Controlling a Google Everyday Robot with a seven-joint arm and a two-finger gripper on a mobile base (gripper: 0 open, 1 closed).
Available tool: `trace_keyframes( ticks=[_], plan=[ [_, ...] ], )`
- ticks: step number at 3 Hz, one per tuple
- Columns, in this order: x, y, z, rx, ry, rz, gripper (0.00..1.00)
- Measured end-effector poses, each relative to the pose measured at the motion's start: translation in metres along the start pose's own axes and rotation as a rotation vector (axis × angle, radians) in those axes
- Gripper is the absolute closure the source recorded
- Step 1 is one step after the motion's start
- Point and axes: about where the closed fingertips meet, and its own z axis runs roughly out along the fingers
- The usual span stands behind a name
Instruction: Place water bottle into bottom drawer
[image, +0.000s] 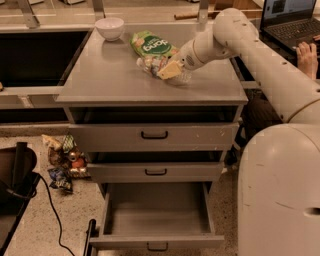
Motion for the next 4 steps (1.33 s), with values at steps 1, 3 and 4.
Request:
trace_keyframes(
  ticks=[1, 3, 4],
  plan=[
    [-0.010, 0.006, -0.024, 0.013, -0.026, -0.006, 0.89],
    [-0.024, 0.010, -0.047, 0.033, -0.058, -0.039, 1.00],
    [-0.024, 0.015, -0.044, -0.015, -0.080, -0.044, 1.00]
  ],
)
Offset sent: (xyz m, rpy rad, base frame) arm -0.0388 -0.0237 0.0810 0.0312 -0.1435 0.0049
